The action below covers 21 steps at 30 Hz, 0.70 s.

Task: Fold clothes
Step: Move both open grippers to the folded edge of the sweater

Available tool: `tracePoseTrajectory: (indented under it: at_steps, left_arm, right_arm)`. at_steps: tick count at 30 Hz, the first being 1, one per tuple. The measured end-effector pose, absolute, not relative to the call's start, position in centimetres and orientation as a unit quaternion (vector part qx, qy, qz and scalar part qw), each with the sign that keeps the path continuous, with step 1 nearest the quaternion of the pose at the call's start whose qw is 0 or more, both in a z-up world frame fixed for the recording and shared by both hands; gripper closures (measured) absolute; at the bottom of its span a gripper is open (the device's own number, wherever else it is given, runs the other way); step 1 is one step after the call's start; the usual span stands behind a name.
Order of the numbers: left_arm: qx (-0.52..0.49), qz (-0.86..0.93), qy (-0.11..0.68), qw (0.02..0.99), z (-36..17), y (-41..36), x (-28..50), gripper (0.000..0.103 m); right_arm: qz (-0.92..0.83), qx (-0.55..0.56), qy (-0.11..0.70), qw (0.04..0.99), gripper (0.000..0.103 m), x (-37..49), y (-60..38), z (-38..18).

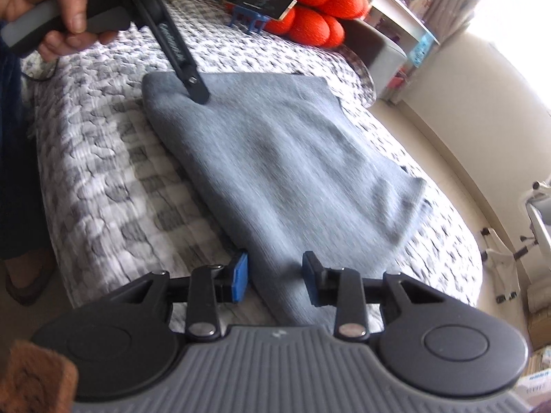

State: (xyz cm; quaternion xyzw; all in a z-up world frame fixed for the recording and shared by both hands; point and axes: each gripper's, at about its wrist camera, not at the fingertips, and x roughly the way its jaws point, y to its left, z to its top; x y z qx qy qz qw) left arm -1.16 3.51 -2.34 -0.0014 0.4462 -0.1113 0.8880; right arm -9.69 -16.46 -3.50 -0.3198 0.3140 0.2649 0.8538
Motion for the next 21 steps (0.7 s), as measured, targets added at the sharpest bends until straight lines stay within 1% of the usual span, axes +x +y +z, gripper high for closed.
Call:
tracePoseTrajectory:
  at_steps: [13,18,21]
  left_arm:
    - [-0.071,-0.109,0.455,0.881,-1.8,5.8,-3.2,0.043]
    - [-0.138,-0.127,0.459,0.869,-1.6,7.2,-4.3,0.043]
    - [-0.167,-0.135,0.460,0.861,-1.6,7.7,-4.9,0.043]
  right_arm:
    - [0.224,-0.284,0.339,0.868,0.068,-9.4,-19.0,-3.3]
    - [0.203,-0.259,0.353,0.876,0.062,-9.8,-19.6,-3.2]
    - [0.202,-0.242,0.353,0.881,0.062,-10.2,-20.0,-2.9]
